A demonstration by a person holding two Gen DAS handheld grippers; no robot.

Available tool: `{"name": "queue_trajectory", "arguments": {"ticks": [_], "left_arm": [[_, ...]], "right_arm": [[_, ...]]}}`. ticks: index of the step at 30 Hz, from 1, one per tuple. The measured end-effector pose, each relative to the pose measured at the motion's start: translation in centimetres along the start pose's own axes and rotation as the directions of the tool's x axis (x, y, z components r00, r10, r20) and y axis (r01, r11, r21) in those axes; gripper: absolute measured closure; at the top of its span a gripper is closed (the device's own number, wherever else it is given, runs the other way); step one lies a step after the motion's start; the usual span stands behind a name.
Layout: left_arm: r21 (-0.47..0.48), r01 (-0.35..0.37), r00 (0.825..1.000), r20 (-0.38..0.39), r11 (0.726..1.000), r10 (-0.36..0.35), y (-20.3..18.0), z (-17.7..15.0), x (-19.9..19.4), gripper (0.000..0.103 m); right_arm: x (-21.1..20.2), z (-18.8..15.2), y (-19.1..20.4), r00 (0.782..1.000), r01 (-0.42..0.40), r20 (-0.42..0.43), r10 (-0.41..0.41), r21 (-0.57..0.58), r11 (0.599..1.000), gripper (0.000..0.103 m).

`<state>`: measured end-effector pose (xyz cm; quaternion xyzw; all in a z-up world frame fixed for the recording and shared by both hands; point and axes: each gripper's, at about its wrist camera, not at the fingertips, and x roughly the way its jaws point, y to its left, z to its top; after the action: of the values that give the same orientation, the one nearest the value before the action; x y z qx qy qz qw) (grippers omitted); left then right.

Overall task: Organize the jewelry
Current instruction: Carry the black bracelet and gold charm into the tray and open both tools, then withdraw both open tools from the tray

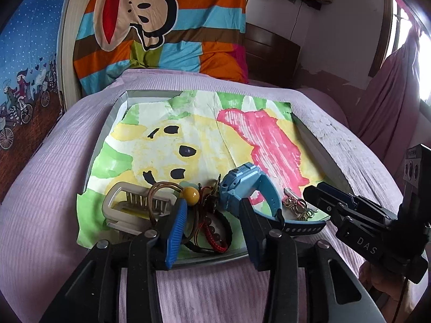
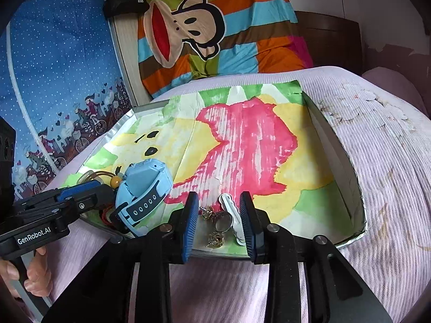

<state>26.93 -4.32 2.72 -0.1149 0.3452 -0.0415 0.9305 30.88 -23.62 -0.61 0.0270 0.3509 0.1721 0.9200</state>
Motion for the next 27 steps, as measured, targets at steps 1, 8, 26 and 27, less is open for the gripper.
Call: {"name": "queue_trajectory", "arguments": {"ticks": [1,8,26,27], "left_arm": [[-0.004,-0.006,1.0,0.014,1.0,0.006,0.0,0.0,-0.3,0.056],[-0.027,-0.015,0.994,0.105,1.0,0.018,0.6,0.0,-2.5,0.036],[-0.007,-0.071,0.964,0.256,0.997,0.07,1.6,-3.8,-8.4,0.0],[-0.008,-0.072,0.963,0.261,0.997,0.072,1.7,-4.0,-8.7,0.0]], "right_arm": [[-0.4,0.0,0.0,1.0,0.001,0.015,-0.001,0.004,1.0,0.068],[-3.3,-0.5,0.3,0.993,0.025,0.117,-0.026,0.016,1.0,0.049],[-11.0,-3.7,1.5,0.954,0.039,0.296,-0.05,0.042,0.998,0.001],[-11.4,-4.0,1.7,0.953,0.037,0.3,-0.048,0.041,0.998,0.001]]}}
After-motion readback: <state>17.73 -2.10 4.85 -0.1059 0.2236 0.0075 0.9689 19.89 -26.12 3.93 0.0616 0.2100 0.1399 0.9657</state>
